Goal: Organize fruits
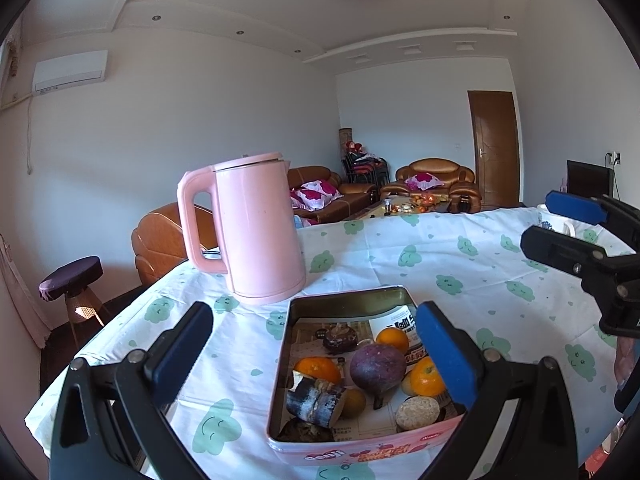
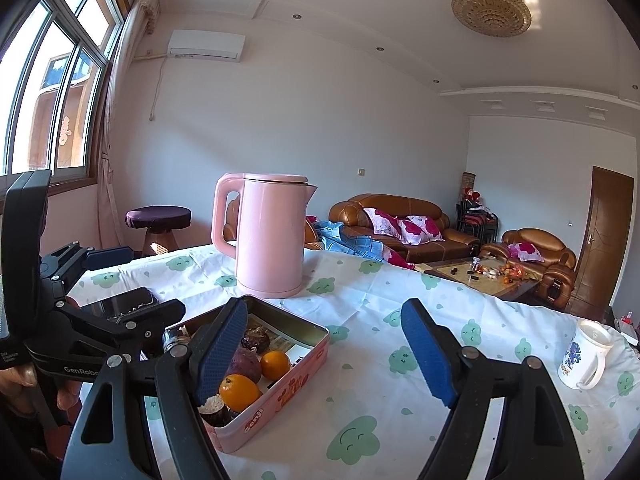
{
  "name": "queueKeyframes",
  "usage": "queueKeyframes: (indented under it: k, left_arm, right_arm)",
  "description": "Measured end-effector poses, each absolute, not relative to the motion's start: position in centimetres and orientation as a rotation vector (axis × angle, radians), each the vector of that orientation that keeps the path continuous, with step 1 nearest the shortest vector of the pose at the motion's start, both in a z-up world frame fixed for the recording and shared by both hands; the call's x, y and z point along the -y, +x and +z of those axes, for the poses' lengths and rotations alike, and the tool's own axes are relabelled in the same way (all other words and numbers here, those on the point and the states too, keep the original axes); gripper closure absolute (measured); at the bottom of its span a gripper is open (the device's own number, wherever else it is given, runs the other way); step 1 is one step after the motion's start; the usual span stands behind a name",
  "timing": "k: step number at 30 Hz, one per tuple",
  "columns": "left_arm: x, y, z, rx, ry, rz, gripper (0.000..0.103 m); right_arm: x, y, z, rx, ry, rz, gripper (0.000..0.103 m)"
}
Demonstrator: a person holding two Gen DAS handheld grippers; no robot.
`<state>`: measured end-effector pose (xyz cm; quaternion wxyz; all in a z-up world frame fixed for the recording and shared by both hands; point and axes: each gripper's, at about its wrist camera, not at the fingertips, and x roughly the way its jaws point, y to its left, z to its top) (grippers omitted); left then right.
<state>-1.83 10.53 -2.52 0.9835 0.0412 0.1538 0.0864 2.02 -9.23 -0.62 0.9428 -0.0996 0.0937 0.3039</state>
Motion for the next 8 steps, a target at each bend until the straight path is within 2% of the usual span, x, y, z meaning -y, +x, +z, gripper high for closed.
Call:
queueKeyframes:
  k: [8]
  left_arm:
    - [-10.5,-2.0,-2.44,-0.318,0.079,0.147,0.0]
  right_arm:
    - [9.71,2.25,-0.86,-0.195,-0.222,0.618,0.023]
